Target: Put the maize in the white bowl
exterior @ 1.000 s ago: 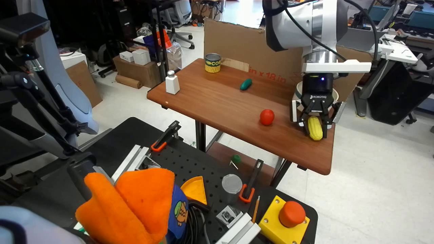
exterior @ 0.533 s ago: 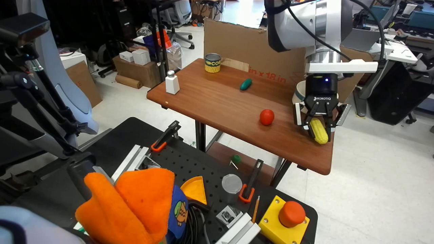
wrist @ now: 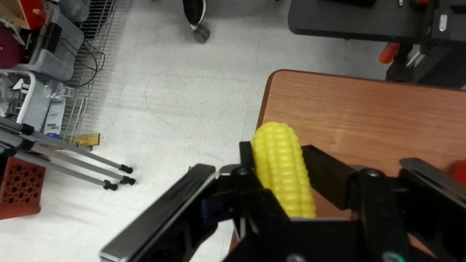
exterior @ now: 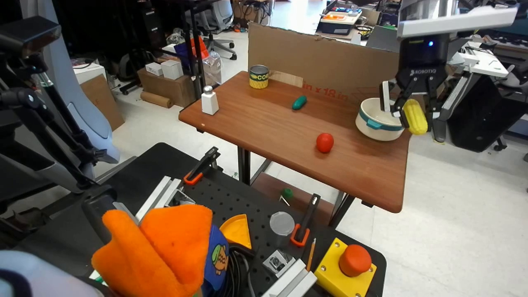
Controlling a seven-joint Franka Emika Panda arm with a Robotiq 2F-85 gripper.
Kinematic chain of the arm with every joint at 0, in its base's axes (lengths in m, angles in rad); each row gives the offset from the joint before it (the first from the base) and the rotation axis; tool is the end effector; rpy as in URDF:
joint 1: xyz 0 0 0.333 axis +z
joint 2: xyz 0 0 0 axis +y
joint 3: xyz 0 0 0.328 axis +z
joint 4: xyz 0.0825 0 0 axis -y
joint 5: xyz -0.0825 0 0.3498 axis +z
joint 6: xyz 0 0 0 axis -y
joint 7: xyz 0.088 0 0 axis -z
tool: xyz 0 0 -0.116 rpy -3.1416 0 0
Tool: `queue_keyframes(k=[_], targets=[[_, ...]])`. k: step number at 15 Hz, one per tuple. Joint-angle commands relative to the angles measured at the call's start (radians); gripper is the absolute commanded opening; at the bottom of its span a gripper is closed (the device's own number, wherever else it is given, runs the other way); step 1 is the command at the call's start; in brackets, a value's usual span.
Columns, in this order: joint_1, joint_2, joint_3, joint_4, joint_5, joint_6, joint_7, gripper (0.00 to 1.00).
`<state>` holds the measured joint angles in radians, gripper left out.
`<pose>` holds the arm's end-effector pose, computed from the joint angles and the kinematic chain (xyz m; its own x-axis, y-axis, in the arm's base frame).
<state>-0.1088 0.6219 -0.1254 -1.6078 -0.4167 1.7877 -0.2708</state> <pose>0.5976 -0.1717 0.2717 0.8389 0.1176 -0.5314 0.2901 -0.9227 0.2538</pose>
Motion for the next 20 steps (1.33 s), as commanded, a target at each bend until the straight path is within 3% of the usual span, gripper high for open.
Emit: queue_keyframes(k=[1, 9, 20], targets=[[0.004, -0.042, 0.02, 0.056, 0.035, -0.01, 0.042, 0.2], [0.049, 0.114, 0.022, 0.313, 0.045, -0.106, 0.135, 0.2], [0.074, 0.401, 0.017, 0.65, 0.048, -0.255, 0.141, 0.2]])
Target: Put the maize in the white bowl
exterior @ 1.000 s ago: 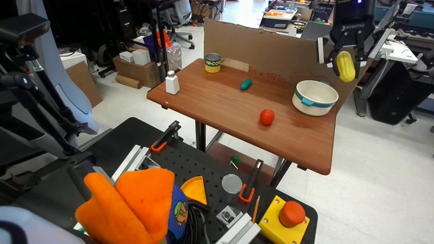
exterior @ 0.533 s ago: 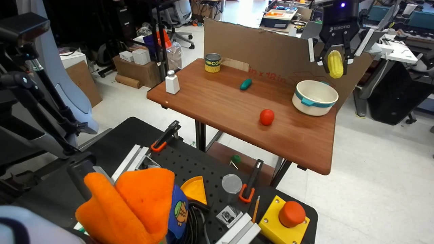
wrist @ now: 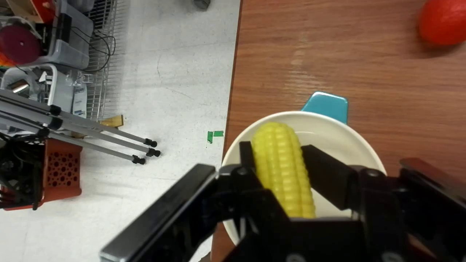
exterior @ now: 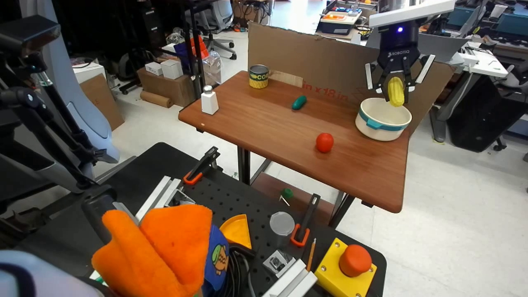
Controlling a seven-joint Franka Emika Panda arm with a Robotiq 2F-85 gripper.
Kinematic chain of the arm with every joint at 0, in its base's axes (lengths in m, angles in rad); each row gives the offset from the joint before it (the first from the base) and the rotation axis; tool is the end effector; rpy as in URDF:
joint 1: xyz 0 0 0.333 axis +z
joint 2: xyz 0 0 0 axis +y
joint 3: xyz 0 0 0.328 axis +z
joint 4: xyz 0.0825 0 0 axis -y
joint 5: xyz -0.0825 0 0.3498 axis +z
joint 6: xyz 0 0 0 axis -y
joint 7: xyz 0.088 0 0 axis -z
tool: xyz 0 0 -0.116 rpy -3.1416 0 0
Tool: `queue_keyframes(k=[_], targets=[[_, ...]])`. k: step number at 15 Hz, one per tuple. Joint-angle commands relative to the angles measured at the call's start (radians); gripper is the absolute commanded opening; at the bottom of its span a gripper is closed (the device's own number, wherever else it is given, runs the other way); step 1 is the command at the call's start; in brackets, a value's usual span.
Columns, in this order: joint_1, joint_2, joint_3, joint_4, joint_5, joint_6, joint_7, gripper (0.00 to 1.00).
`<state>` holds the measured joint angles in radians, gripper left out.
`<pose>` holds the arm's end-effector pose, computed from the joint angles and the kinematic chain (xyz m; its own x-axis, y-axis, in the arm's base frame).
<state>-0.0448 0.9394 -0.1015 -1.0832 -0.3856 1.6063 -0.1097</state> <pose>0.6926 -0.1223 0.2528 0.8944 -0.0153 -0.4470 0.1677 -0.9151 0.3667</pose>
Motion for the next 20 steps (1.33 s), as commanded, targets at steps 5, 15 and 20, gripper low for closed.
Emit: queue_keyframes(k=[5, 15, 20], targets=[[0.013, 0.188, -0.014, 0.247, 0.018, -0.164, -0.029, 0.2], [0.009, 0.319, -0.03, 0.444, 0.018, -0.285, -0.036, 0.2], [0.009, 0.367, -0.043, 0.526, 0.018, -0.296, -0.029, 0.2]])
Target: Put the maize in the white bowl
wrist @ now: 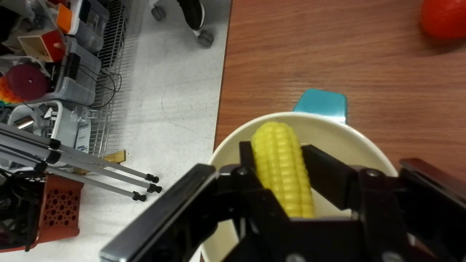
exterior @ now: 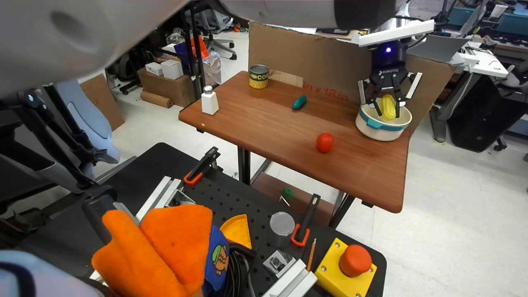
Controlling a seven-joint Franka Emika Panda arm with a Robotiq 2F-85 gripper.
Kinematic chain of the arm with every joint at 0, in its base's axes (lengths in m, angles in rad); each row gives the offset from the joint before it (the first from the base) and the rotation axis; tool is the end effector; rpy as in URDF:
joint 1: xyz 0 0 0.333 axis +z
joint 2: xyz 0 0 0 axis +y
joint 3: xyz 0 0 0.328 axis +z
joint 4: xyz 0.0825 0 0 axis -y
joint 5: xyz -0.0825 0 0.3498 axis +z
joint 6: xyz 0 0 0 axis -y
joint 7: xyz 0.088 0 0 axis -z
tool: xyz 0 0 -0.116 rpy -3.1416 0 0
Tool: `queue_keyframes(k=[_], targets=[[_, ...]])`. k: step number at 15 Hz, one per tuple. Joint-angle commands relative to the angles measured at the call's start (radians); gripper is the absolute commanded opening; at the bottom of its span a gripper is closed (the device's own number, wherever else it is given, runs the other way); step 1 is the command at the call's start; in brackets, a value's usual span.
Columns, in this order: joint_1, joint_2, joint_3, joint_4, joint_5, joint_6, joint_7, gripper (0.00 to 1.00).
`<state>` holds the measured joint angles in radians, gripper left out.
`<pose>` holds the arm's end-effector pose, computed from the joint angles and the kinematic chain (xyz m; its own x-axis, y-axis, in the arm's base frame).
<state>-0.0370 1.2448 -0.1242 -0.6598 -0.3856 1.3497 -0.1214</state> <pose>0.7047 -0.1209 0.1960 0.8302 -0.0984 -0.5487 0.1562 -0.9038 0.3984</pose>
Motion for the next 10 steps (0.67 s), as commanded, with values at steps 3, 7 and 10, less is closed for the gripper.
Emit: queue_keyframes(k=[3, 7, 10], targets=[[-0.004, 0.077, -0.01, 0.117, 0.005, -0.032, -0.009, 0.2], [-0.003, 0.089, -0.009, 0.125, 0.003, -0.034, -0.014, 0.2], [-0.003, 0.089, -0.008, 0.121, 0.003, -0.037, -0.017, 0.7]])
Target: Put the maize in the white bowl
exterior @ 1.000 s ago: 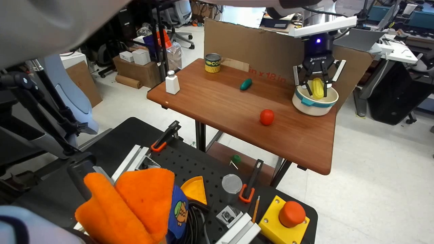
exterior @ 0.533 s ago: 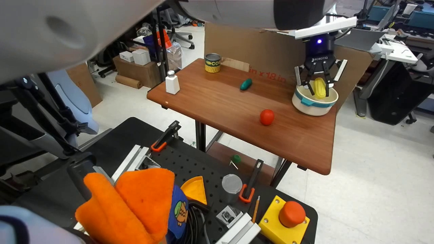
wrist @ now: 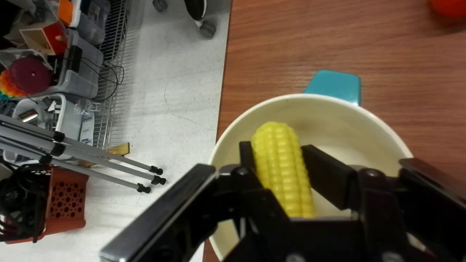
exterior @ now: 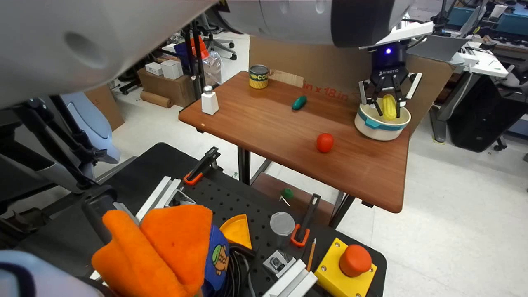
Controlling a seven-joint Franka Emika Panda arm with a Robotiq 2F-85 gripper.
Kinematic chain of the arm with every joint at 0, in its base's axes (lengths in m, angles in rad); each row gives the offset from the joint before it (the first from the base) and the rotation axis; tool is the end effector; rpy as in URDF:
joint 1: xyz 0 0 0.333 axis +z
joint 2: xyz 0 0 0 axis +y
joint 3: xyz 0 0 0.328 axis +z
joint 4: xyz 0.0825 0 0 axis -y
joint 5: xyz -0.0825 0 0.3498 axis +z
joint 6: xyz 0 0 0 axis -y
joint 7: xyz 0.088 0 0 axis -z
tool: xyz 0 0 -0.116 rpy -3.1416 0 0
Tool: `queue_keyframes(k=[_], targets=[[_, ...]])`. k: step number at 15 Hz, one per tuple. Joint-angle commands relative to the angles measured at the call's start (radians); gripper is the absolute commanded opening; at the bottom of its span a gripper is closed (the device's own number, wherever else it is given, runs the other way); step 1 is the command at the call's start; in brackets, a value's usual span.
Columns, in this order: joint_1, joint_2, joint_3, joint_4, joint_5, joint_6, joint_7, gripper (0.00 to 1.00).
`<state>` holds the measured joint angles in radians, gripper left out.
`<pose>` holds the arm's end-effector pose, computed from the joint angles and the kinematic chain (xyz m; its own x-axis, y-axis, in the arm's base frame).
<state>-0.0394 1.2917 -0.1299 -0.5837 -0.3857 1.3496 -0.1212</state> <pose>0.7105 -0.1218 0.1916 0.8458 -0.0994 -0.5241 0.1492 -0.8992 0.4114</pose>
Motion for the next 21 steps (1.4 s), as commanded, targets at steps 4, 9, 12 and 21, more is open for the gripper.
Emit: queue_keyframes(k=[4, 9, 12, 21], targets=[[-0.005, 0.026, 0.006, 0.034, 0.01, -0.033, -0.03, 0.9], [-0.019, -0.043, 0.027, -0.019, 0.016, 0.016, -0.107, 1.0], [-0.052, -0.098, 0.059, -0.049, 0.048, 0.032, -0.15, 1.0], [-0.079, -0.112, 0.072, -0.038, 0.075, 0.017, -0.151, 1.0]])
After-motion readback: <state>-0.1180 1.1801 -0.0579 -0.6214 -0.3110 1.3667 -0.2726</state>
